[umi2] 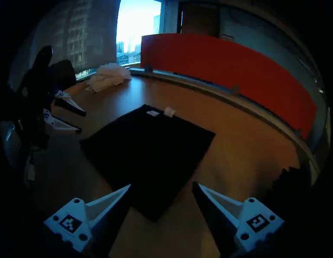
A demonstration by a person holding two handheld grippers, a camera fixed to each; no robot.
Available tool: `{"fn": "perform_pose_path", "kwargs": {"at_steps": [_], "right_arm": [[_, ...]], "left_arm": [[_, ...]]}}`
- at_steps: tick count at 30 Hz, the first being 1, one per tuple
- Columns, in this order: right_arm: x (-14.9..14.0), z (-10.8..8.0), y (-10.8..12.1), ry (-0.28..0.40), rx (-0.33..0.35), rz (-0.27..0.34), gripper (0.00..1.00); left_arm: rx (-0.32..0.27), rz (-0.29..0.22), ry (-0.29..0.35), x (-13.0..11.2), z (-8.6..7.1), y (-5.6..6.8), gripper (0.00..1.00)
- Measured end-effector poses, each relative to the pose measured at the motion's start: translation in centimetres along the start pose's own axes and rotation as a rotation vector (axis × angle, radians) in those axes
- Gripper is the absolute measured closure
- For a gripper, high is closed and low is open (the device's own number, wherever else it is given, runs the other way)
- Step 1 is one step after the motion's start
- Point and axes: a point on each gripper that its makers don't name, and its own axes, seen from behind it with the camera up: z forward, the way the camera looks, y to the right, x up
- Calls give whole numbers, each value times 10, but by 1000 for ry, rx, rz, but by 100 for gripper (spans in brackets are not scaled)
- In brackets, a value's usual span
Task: Fold towel
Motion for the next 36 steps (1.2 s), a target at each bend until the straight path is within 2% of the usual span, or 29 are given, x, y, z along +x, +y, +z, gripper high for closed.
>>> {"fn": "perform_pose_path", "kwargs": {"at_steps": [11,17,20,32,36], "right_arm": [[-39,13,-6,-76,33,1,0],[-52,16,-8,-100,46,-2,0],[-56,17,-9,-110,52,-8,0],[-68,21,-11,-138,85,0,12],[-71,20,-12,-146,96,-6,12]], "left_arm": [[-44,11,-100,-36,19,13,12],[-71,15,-128,-43,23,21,12],[-71,16,-144,-48,25,20,12],[-73,18,-173,-53,27,22,13],[-75,23,-173,-53,27,23,13]]}}
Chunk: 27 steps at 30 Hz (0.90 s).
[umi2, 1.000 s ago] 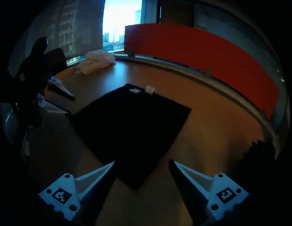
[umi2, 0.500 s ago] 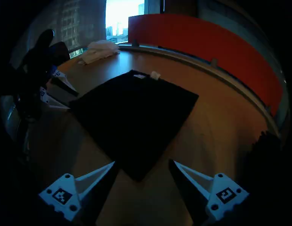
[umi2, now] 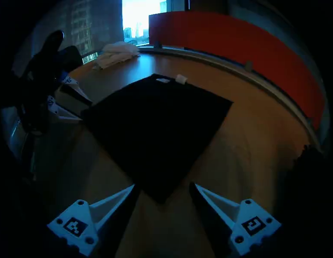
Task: Fold towel
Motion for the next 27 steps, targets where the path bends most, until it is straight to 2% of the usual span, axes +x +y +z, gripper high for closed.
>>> {"fn": "perform_pose_path", "kwargs": {"at_steps": [8,12,16,22,27], "right_arm": [[-6,2,0,-14,8,-14,20],[-6,3,3,-14,5,-12,28],[-5,4,4,-16,7,-10,35],[-5,4,4,-16,12,-8,55],[-4,4,4,-16,18,-11,72]], "left_arm": [[-1,1,-6,0,-1,1,13],[-7,5,-14,1,-1,2,18],[-12,13,-17,1,0,5,29],[-7,5,-18,2,1,6,35],[1,-5,-18,3,1,4,50]]}}
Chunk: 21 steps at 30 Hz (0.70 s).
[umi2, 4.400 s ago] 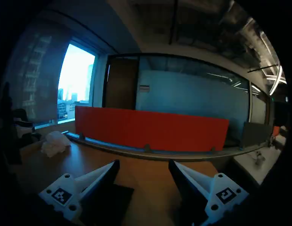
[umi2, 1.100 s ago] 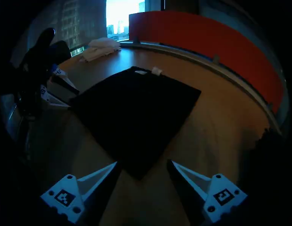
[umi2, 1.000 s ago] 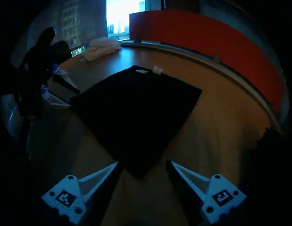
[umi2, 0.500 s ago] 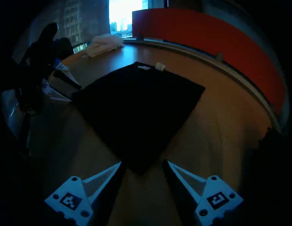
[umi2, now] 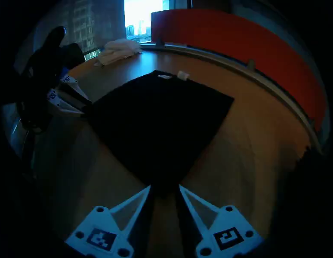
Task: Fold towel
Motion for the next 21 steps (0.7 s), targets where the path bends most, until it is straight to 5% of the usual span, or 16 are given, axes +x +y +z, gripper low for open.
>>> {"fn": "perform_pose_path", "kwargs": {"at_steps": [7,21], "right_arm": [[1,0,-5,-2,16,5,86],[14,-11,-9,24,13,32,88]], "left_arm": [[12,-19,-4,3,2,-4,80],[24,-49,9,12,0,-2,86]]}}
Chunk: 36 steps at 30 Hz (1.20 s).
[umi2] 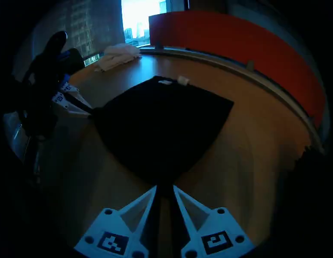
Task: Fold towel
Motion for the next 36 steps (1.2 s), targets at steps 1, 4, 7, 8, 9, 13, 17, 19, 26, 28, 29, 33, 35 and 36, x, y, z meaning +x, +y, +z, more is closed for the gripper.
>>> {"fn": "perform_pose_path", "kwargs": {"at_steps": [1,4,7,8,9,13,17,19,26,28,29,33,35,36], "right_arm": [[2,-1,0,5,0,1,88],[10,-6,-1,22,-1,6,89],[20,-11,-2,42,-4,13,89],[23,-14,-2,49,-5,15,89],[26,-16,-2,56,-6,17,89],[39,-25,-2,82,-9,23,88],[51,-36,-3,108,-13,28,89],[54,-43,-2,117,-19,28,89],[67,-65,-1,146,-34,31,89],[68,-70,-2,149,-35,32,88],[69,-72,-2,150,-35,32,88],[72,-81,-5,156,-34,33,88],[74,-85,-6,158,-33,33,89],[74,-87,-6,160,-32,32,89]], "left_arm": [[1,-2,2,1,-1,0,86],[6,-9,7,6,-5,-1,85],[12,-16,13,10,-9,-1,86],[14,-18,15,12,-11,-2,86],[16,-21,15,14,-13,-2,86],[23,-33,14,21,-22,-2,86],[28,-42,23,31,-32,0,86],[27,-44,26,35,-38,2,86],[20,-58,34,46,-59,10,86],[19,-64,36,48,-64,12,86],[18,-67,37,49,-68,13,86],[17,-74,44,54,-78,16,86],[18,-76,45,55,-82,17,86],[17,-78,45,56,-84,17,86]]}}
